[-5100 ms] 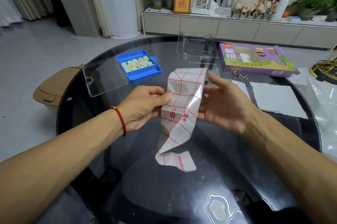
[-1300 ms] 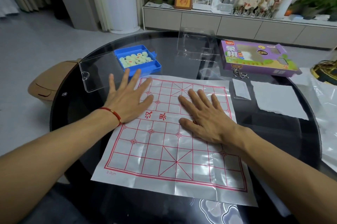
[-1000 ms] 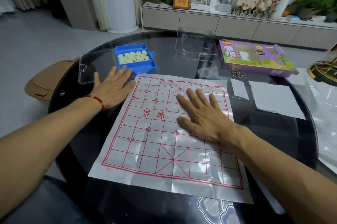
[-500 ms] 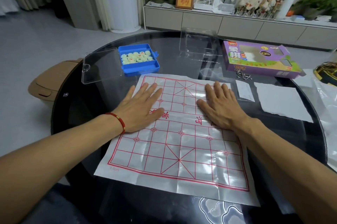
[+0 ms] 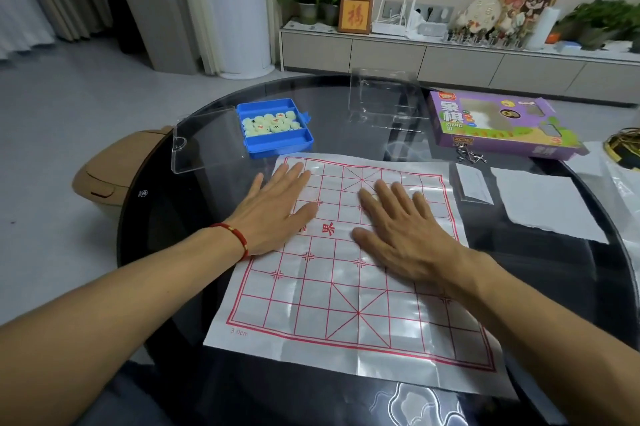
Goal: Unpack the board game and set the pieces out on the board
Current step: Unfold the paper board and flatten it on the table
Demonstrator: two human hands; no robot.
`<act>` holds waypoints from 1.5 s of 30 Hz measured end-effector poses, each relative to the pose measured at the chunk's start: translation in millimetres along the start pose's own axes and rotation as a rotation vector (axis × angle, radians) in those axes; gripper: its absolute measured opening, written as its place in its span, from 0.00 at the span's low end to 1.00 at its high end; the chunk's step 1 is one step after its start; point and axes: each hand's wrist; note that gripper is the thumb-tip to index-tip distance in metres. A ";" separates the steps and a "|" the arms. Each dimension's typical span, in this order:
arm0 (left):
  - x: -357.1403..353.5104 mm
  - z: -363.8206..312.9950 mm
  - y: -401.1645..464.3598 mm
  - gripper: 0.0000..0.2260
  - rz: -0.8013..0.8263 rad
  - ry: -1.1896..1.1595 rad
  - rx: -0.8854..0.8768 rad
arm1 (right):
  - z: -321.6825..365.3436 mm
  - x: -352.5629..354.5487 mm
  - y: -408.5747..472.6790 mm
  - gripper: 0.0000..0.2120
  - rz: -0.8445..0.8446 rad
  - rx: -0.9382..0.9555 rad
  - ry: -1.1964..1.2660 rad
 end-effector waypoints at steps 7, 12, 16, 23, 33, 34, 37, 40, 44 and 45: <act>19.9 56.5 1.2 0.27 -0.452 0.107 0.268 | 32.4 26.9 7.6 0.48 -0.081 0.029 -0.033; 26.3 73.6 -1.6 0.28 -0.433 0.073 0.454 | 72.9 37.7 69.2 0.27 -0.256 -0.082 0.088; 18.3 74.3 -4.9 0.28 -0.358 0.067 0.422 | 90.7 34.3 144.7 0.21 -0.286 -0.291 0.178; 12.8 60.7 -10.6 0.31 -0.319 0.070 0.248 | 97.0 16.3 190.2 0.26 -0.253 -0.414 0.087; 9.0 84.7 -14.2 0.30 -0.259 0.035 0.350 | 88.4 35.3 218.2 0.13 -0.297 -0.533 0.161; 9.0 84.8 -14.5 0.30 -0.272 0.030 0.352 | 88.1 35.4 219.5 0.12 -0.306 -0.543 0.184; 10.7 85.1 -12.3 0.30 -0.351 -0.002 0.346 | 86.1 39.1 225.4 0.11 -0.338 -0.564 0.283; 9.5 87.4 -12.1 0.31 -0.348 -0.003 0.345 | 84.3 44.9 228.4 0.10 -0.379 -0.600 0.386; 13.6 84.2 -19.0 0.29 -0.405 0.037 0.283 | 83.5 46.7 222.3 0.07 -0.438 -0.659 0.508; 16.9 77.6 -23.6 0.28 -0.465 0.042 0.234 | 82.2 46.4 220.0 0.07 -0.461 -0.674 0.540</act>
Point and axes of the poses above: each hand's wrist, its own y-axis towards the middle knuckle, its own x-axis out of the back of the hand, z = x × y, and after that the axes turned 9 degrees about -z, right-handed
